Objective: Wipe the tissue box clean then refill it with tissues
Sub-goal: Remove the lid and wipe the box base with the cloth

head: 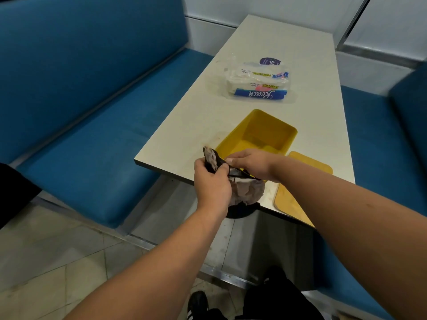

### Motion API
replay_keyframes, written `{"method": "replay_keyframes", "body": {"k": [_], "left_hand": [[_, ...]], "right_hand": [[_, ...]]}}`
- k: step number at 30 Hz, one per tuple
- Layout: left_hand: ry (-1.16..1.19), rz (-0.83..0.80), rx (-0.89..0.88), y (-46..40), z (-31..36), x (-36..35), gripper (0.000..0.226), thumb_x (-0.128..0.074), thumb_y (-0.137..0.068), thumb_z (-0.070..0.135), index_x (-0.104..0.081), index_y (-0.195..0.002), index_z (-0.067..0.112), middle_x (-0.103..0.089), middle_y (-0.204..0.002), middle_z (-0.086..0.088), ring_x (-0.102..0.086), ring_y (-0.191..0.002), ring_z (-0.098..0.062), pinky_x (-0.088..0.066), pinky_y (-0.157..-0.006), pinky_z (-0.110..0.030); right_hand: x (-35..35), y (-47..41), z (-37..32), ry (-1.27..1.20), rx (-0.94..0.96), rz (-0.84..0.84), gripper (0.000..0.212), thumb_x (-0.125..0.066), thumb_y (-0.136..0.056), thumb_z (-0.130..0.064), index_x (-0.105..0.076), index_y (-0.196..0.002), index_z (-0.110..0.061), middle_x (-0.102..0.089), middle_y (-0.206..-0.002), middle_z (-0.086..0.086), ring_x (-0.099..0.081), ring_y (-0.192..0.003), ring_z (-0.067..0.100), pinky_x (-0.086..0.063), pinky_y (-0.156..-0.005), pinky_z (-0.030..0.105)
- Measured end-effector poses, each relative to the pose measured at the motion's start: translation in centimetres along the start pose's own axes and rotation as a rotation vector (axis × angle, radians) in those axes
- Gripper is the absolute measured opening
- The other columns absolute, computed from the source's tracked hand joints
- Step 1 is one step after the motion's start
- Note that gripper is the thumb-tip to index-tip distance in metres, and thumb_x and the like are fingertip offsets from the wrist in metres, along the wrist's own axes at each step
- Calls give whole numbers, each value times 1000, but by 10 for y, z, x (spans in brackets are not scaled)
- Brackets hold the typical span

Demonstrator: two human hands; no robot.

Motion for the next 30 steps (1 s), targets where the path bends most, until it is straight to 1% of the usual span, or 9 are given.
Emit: {"method": "replay_keyframes", "body": {"k": [2,6,10,15,18,21,23,26,30], "left_hand": [[-107,-23,-33,2,-1,3,17,-60,-91,9,-49,-97,20,-61,-91,5,-61,-84,-8,-51,-71,-26],[-329,-23,72,-18,-17,22,12,-56,-91,6,-50,-97,14,-58,-87,1,-58,-84,-21,-48,-67,-31],[-264,34,-16,-21,0,26,13,-60,-90,12,-49,-96,17,-59,-89,2,-59,-83,-16,-52,-76,-36],[-334,-251,-77,22,-34,-11,22,-61,-88,8,-50,-101,21,-61,-93,2,-59,-83,-14,-46,-65,-19],[-677,-437,-480,41,-23,-19,27,-62,-83,12,-57,-104,28,-60,-100,3,-61,-80,-19,-55,-58,-26],[-831,-423,-1105,77,16,-40,31,-59,-78,12,-68,-107,18,-63,-93,-7,-58,-73,-27,-48,-56,-31],[-897,-430,-1357,96,29,-57,29,-52,-79,10,-72,-100,12,-62,-84,-11,-54,-67,-29,-42,-54,-34],[-1015,-427,-1494,91,17,-66,27,-47,-82,8,-73,-88,12,-63,-81,-9,-51,-62,-27,-41,-50,-33],[-1140,-525,-1412,80,-4,-64,31,-44,-81,11,-74,-84,16,-63,-82,-5,-54,-65,-25,-42,-53,-31]], "right_hand": [[0,0,0,6,-4,2,47,-43,-99,-42,-46,-141,-20,-44,-147,2,-38,-137,24,-30,-106,36],[0,0,2,-12,-8,6,51,-45,-98,-45,-44,-142,-20,-41,-149,3,-37,-137,24,-29,-107,36],[1,-1,3,-17,-16,-2,49,-46,-97,-46,-46,-141,-24,-43,-148,2,-39,-135,25,-30,-110,41],[2,-1,4,-14,-28,-8,47,-46,-97,-48,-48,-139,-28,-45,-145,0,-43,-131,26,-35,-108,44],[1,1,3,-19,-20,-14,48,-45,-97,-47,-47,-140,-25,-44,-147,1,-39,-135,24,-29,-110,40],[0,1,3,-50,-22,-21,46,-46,-98,-42,-47,-140,-22,-44,-147,1,-39,-134,24,-30,-102,33],[-1,1,1,-59,-16,-33,46,-46,-99,-40,-46,-141,-21,-43,-147,2,-38,-136,23,-28,-99,30],[0,1,1,-81,-11,-33,48,-45,-99,-41,-44,-142,-20,-42,-149,2,-35,-138,22,-27,-105,33],[0,2,1,-65,1,-27,49,-45,-99,-42,-44,-142,-21,-41,-149,2,-33,-139,22,-24,-110,36]]}}
Point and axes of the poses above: each hand's wrist, its own y-axis away from the middle knuckle, its own x-axis out of the back of the hand, z = x × y, the point moved 10 cm from there along -y, towards the middle knuckle
